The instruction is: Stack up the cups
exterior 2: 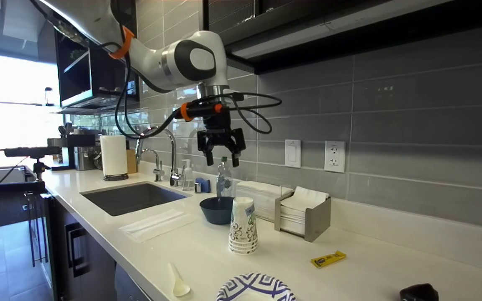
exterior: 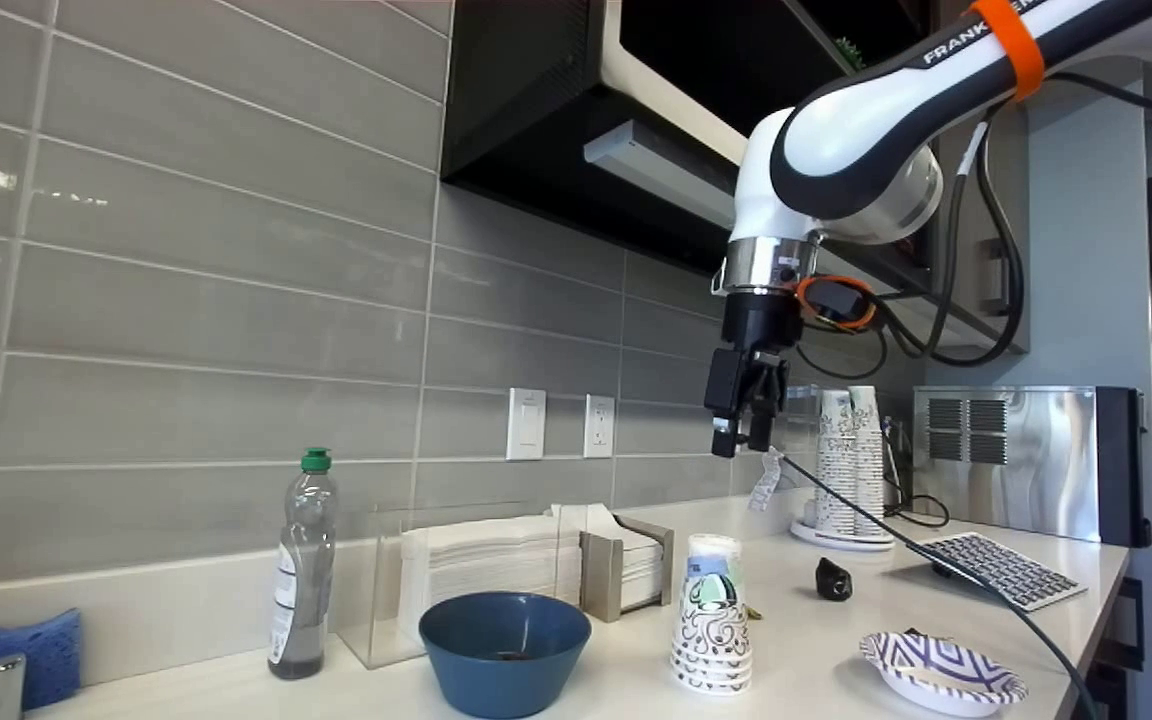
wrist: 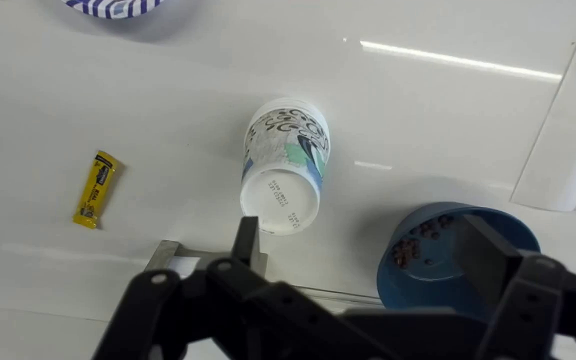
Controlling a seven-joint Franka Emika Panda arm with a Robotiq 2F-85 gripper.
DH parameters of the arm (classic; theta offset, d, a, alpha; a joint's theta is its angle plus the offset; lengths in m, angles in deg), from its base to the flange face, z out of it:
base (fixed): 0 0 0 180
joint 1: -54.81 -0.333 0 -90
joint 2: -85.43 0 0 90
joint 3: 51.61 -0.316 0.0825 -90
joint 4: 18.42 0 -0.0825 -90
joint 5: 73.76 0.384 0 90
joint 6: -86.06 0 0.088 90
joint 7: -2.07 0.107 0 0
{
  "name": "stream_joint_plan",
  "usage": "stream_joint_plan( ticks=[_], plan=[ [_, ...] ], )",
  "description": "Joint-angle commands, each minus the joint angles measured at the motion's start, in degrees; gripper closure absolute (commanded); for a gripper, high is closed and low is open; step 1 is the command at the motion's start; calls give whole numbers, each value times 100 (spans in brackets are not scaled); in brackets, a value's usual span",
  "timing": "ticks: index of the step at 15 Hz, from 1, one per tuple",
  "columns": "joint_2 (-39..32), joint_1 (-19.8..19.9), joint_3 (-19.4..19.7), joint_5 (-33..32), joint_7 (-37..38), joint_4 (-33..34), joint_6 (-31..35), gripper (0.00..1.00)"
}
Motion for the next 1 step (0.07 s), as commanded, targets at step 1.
stream_joint_plan(
  ticks=[1],
  plan=[
    [12, -23, 19, -6, 8, -23, 16, 0]
  ],
)
